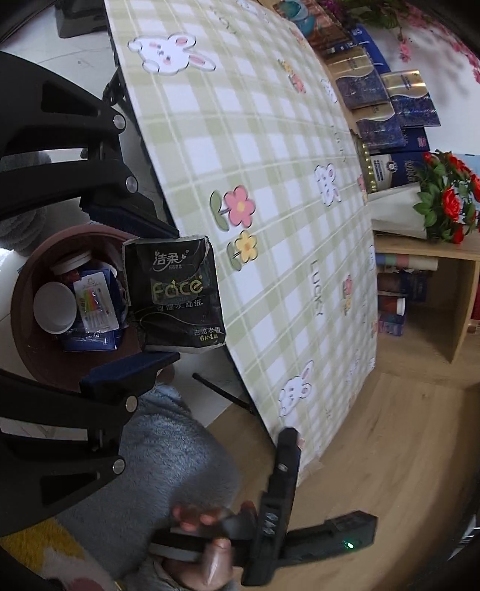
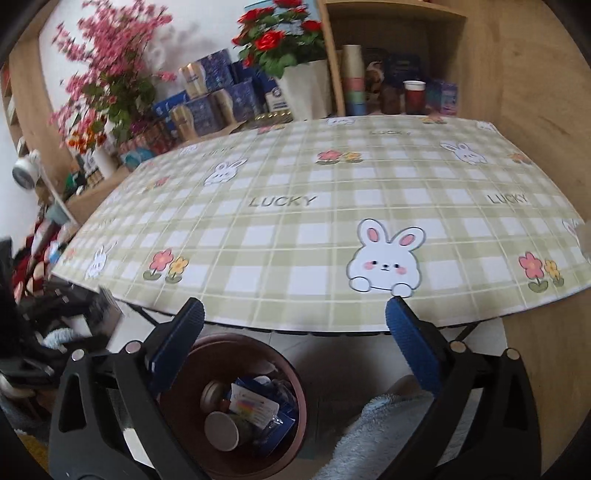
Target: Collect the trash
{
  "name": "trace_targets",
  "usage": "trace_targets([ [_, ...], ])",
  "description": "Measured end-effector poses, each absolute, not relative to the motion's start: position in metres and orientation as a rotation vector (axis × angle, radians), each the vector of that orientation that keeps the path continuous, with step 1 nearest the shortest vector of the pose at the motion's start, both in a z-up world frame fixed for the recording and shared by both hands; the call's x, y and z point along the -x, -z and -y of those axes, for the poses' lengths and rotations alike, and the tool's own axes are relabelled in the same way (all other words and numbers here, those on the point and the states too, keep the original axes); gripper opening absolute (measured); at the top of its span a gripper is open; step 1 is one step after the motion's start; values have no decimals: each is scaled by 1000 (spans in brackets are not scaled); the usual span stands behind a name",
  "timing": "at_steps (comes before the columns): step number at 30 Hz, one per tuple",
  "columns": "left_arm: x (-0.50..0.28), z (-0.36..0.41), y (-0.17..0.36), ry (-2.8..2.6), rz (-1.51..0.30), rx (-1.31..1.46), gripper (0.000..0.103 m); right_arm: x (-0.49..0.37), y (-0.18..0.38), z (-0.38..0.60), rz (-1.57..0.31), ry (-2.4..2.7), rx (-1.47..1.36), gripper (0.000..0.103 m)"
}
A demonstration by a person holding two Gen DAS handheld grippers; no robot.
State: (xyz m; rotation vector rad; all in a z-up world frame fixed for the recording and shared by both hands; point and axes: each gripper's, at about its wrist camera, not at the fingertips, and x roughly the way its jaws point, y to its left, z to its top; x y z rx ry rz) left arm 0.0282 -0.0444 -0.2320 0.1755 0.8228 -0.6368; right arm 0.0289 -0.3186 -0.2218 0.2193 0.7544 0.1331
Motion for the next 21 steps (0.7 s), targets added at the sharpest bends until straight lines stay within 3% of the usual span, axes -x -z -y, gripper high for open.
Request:
trace_targets([
  [11, -35, 56, 275, 629, -899, -141, 59, -28, 237, 325, -773, -92, -272, 97],
  [13, -37, 58, 280, 622, -914, -155, 63, -28, 237, 323, -771, -94, -272, 97],
  [15, -37, 58, 279, 622, -913, -155, 80, -29, 236, 321, -773, -100, -266, 97],
  [18, -34, 56, 273, 611, -882, -150, 92, -28, 235, 317, -772, -105, -245, 97],
  [21, -34, 52, 268, 568, -860, -148, 94, -27, 234, 315, -771, -107, -230, 97],
])
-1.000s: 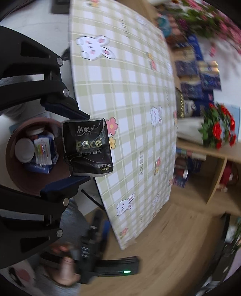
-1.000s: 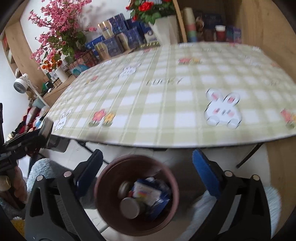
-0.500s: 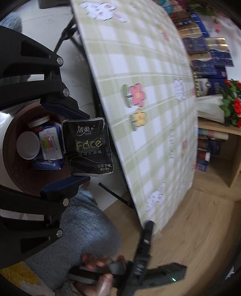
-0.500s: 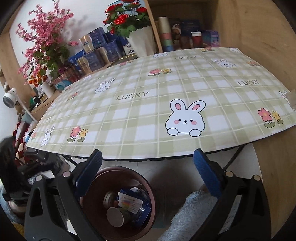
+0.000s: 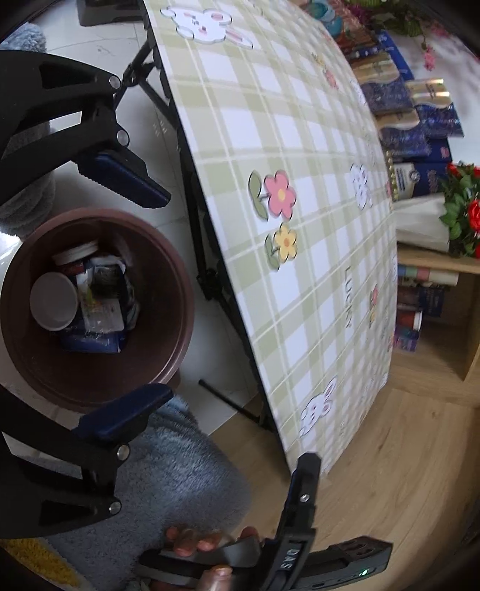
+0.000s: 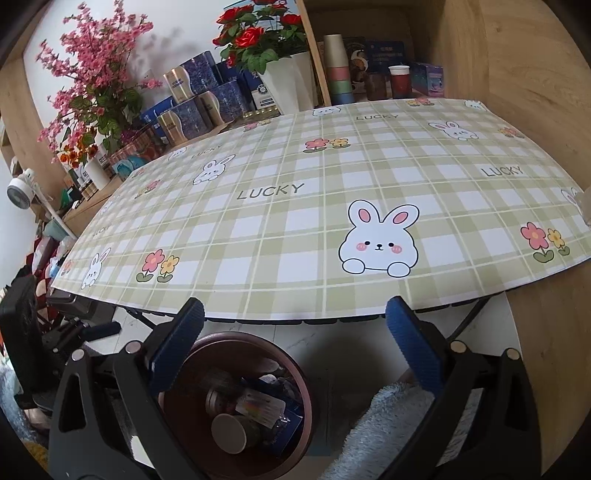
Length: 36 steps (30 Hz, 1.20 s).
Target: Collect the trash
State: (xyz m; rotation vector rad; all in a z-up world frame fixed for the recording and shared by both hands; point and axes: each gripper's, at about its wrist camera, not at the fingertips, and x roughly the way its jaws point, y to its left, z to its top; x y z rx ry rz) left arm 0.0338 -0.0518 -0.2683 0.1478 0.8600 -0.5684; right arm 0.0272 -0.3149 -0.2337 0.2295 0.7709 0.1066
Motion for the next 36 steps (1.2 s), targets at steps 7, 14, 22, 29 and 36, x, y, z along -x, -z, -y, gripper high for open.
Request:
trace_targets([
  [7, -38, 18, 227, 418, -750, -61, 97, -25, 215, 305, -755, -118, -170, 97],
  [14, -44, -1, 162, 349, -631, -109, 97, -27, 163, 294, -705, -72, -92, 97],
  [22, -31, 2, 47, 315, -400, -168, 97, -17, 64, 277, -547, -91, -35, 97],
  [29, -14, 5, 1, 298, -329, -165, 97, -4, 15, 268, -457, -111, -14, 97],
  [36, -9, -3, -7, 311, -351, -95, 97, 2, 7, 265, -445, -114, -10, 97],
])
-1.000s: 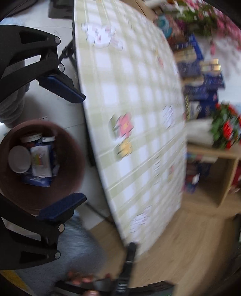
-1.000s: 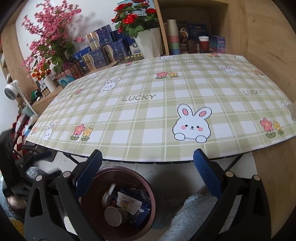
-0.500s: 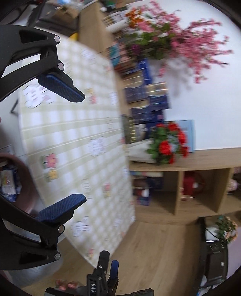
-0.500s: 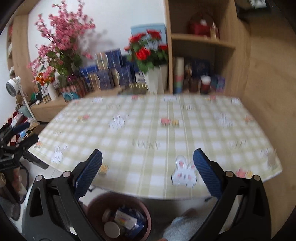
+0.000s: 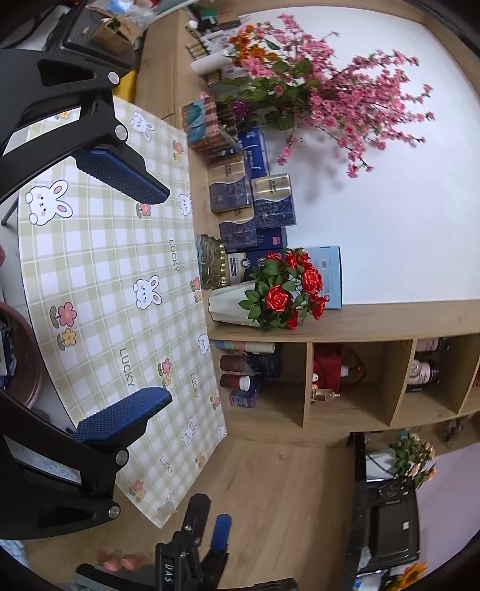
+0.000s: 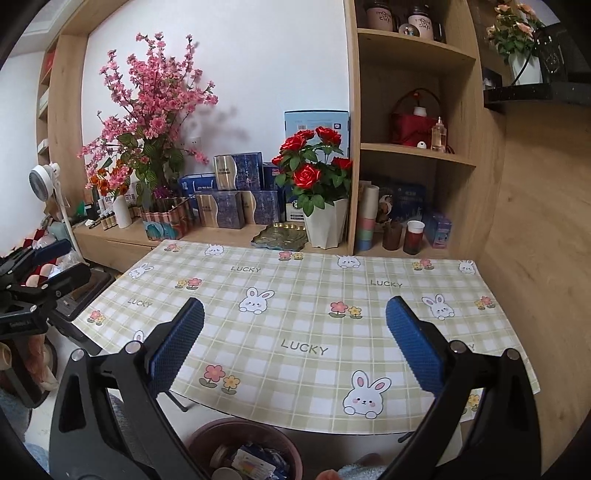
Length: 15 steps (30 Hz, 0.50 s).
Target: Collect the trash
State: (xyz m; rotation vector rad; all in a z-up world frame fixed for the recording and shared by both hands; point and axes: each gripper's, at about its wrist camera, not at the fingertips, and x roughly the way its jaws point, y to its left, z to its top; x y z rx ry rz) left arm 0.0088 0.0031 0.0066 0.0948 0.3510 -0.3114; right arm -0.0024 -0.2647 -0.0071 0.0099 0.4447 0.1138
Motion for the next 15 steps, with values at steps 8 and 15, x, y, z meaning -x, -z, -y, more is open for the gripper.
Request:
trace_targets([
  [8, -7, -8, -10, 269, -354, -98, 97, 5, 10, 261, -449, -110, 1, 97],
  [15, -8, -9, -6, 243, -382, -101, 97, 5, 14, 256, -461, -121, 4, 97],
])
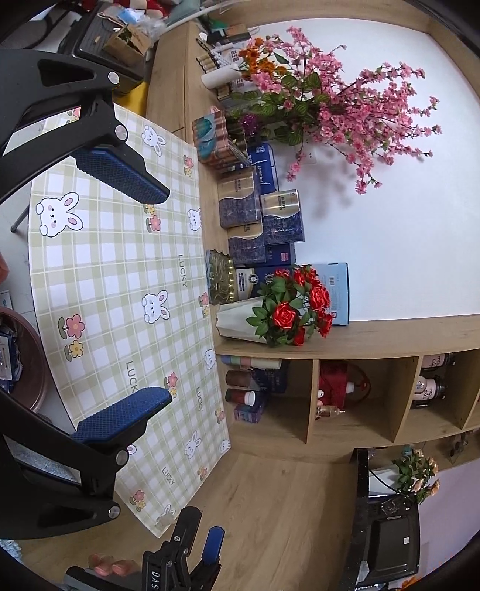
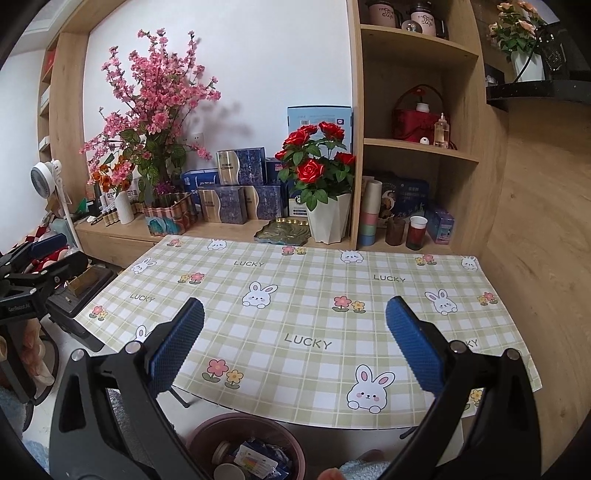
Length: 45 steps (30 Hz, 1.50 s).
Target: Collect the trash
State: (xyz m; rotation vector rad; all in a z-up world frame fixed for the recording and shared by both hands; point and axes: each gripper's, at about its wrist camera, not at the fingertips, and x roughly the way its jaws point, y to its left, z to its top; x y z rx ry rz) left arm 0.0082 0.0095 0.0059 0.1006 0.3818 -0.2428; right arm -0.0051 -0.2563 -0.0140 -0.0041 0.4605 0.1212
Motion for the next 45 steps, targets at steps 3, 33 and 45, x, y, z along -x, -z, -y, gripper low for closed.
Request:
trace_targets([
  [3, -9, -9, -4, 224, -389, -104, 97, 5, 16, 253, -466, -121, 13, 97],
  [33, -7, -8, 5, 172, -410, -139, 97, 2, 25, 238, -481, -116, 25, 97],
  [45, -9, -9, 8, 151, -425, -141, 97, 2, 27, 234, -487, -124, 24, 97],
])
